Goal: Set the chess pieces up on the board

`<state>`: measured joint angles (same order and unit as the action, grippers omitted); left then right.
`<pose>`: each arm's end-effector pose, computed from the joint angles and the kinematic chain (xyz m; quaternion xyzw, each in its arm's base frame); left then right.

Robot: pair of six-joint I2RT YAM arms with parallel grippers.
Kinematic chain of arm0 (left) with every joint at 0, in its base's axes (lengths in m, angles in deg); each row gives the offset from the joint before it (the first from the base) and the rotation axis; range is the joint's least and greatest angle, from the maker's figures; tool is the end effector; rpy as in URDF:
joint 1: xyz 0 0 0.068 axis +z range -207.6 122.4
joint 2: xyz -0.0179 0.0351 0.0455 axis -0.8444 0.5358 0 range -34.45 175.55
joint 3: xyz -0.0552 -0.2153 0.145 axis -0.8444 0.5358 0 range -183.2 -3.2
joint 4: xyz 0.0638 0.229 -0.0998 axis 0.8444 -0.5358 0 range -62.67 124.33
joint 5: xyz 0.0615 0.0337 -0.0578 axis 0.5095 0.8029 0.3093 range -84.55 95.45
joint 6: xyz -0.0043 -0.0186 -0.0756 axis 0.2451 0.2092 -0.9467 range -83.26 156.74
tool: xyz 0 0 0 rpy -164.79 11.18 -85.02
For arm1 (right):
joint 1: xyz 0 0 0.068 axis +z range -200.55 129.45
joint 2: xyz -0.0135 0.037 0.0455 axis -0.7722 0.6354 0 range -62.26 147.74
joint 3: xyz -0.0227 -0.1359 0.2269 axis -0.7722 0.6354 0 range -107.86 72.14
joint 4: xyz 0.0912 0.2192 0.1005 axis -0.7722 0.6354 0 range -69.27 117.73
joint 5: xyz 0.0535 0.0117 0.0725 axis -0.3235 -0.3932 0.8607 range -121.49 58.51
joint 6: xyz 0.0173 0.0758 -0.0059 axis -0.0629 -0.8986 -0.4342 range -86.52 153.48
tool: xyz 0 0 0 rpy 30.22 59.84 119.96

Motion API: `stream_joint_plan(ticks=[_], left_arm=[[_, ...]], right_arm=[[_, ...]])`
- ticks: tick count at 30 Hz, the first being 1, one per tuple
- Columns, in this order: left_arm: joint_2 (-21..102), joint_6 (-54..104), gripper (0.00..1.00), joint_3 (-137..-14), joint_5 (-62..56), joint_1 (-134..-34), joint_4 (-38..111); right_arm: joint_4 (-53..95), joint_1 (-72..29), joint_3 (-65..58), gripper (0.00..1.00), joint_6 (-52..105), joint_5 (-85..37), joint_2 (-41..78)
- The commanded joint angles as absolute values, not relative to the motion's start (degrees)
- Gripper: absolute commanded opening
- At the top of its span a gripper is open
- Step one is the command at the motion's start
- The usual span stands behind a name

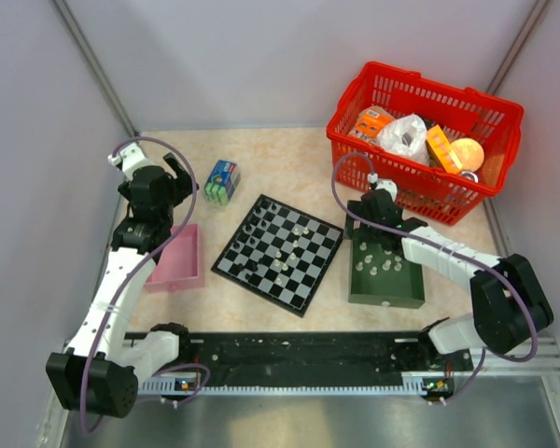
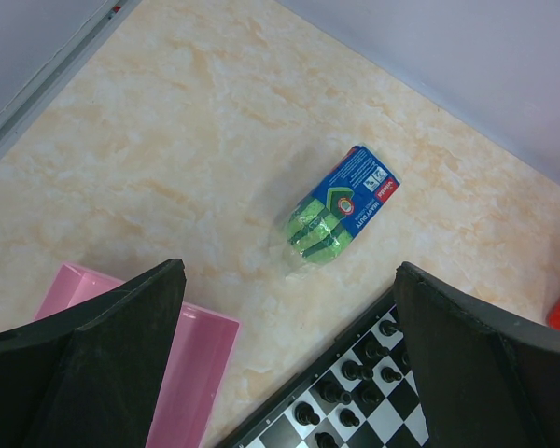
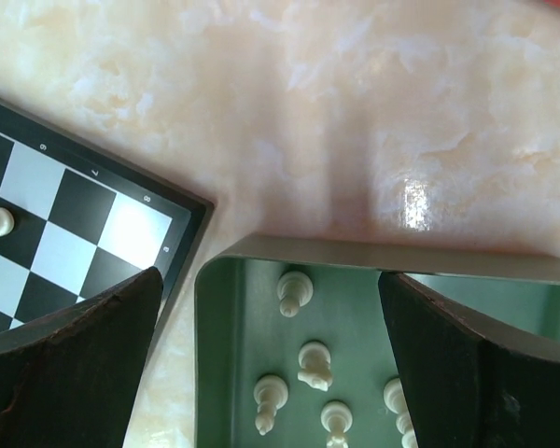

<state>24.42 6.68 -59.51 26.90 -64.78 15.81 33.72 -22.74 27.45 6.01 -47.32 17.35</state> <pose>0.2590 -0.0079 0.3332 -0.2639 0.7731 -0.0321 0.5758 0.2723 0.1232 0.1744 0.0467 0.9246 0.0511 0.3747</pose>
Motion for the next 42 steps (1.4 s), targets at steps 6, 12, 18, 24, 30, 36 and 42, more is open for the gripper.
stream_joint_plan(ticks=[6, 12, 18, 24, 30, 36, 42], left_arm=[[24.08, 7.03, 0.99, -59.36, 26.8, -64.37, 17.54], [24.08, 6.6, 0.99, -58.83, 26.8, -64.28, 17.89], [24.61, 6.07, 0.99, -58.57, 26.89, -64.11, 17.98], [25.31, 9.92, 0.98, -59.53, 24.53, -64.02, 17.64], [27.25, 14.68, 0.89, -67.0, 9.25, -64.19, 8.06], [24.35, 9.5, 0.8, -64.02, 0.25, -68.13, 5.34], [23.91, 3.8, 0.73, -59.63, 14.66, -82.99, -0.56]], right_arm=[[33.38, -23.75, 20.91, 0.99, 10.62, -44.86, 16.85], [37.95, -23.66, 17.04, 0.98, 12.74, -36.43, 11.66], [39.45, -19.1, 15.45, 0.89, 10.89, -34.65, 9.9], [39.62, -12.59, 11.77, 0.76, 9.49, -35.53, 13.15], [39.62, -11.62, 11.14, 0.7, 8.43, -36.58, 14.91], [39.71, -11.62, 12.46, 0.67, 7.02, -41.33, 11.84], [39.18, -11.7, 15.01, 0.63, 6.49, -44.05, 7.18]])
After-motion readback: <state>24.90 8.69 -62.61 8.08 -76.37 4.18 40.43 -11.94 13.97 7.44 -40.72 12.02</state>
